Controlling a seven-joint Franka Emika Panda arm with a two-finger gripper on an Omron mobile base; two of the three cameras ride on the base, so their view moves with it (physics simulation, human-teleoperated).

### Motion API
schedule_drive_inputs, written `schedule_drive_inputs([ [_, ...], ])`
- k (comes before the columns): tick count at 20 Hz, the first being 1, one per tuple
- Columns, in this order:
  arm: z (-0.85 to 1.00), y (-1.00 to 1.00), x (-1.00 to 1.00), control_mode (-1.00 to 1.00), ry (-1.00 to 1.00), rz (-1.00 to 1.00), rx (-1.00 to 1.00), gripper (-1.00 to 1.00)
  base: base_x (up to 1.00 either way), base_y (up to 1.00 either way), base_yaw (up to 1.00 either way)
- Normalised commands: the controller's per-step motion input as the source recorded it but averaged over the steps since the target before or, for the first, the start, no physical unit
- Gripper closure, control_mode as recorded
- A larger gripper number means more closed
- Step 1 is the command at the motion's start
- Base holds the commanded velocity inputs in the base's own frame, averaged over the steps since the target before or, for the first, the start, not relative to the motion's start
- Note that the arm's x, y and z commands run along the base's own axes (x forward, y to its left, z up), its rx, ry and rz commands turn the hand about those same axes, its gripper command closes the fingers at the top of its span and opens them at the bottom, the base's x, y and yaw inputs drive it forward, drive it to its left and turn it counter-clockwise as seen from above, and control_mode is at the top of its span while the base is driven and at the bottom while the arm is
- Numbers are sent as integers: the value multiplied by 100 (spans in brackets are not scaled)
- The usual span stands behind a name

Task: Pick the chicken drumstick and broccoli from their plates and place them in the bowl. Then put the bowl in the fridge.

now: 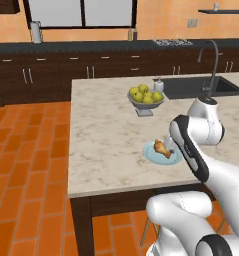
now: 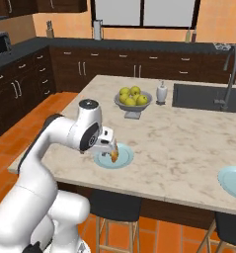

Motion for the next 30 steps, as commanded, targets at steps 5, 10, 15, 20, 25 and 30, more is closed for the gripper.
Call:
schedule_drive_inputs([
  [5,-47,-13,70,-100,1,42,-1,-100,0,0,0],
  [10,-43,-2,84,-100,11,13,-3,-100,0,0,0],
  [15,-37,0,57,-100,9,0,-6,-100,0,0,0],
  [20,-31,-2,36,-100,4,0,-3,-100,0,0,0],
  [25,-49,-4,14,-100,-1,0,-2,-100,0,0,0],
  [30,-32,-23,57,-100,-1,0,0,-100,0,0,0],
])
